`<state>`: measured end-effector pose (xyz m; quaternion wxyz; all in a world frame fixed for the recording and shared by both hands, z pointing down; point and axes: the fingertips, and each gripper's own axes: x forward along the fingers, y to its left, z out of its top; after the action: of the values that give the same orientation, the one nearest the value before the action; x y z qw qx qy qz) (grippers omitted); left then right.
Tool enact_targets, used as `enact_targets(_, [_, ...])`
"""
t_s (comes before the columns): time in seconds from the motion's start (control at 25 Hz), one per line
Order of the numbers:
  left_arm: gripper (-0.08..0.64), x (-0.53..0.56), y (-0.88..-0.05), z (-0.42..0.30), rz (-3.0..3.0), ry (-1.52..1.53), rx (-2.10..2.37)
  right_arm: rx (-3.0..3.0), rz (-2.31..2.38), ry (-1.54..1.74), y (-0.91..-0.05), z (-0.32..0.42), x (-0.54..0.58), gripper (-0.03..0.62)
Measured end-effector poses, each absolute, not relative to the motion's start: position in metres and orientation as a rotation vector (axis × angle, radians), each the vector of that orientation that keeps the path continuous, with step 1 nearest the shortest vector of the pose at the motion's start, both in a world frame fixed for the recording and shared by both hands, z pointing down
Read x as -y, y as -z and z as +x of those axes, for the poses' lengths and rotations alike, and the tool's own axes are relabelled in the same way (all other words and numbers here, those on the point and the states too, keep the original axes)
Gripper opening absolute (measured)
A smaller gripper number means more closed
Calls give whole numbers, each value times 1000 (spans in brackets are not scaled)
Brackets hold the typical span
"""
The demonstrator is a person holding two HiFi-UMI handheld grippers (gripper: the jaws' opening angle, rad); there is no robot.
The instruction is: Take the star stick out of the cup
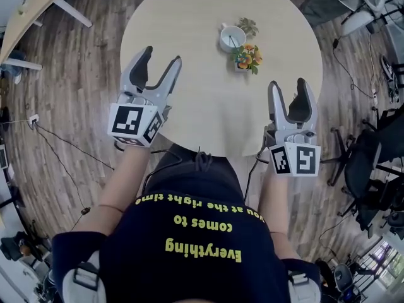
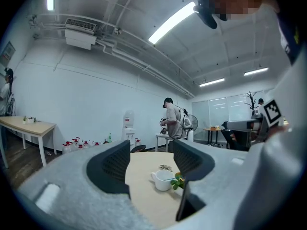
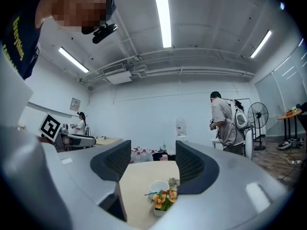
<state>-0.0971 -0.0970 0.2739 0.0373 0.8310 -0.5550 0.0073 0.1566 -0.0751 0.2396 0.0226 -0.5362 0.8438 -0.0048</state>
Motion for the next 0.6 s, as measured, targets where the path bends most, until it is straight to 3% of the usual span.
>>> enact_targets(0.6, [281, 146, -278, -51, 2602, -76, 1647, -2631, -1670, 83, -250, 183, 121, 275])
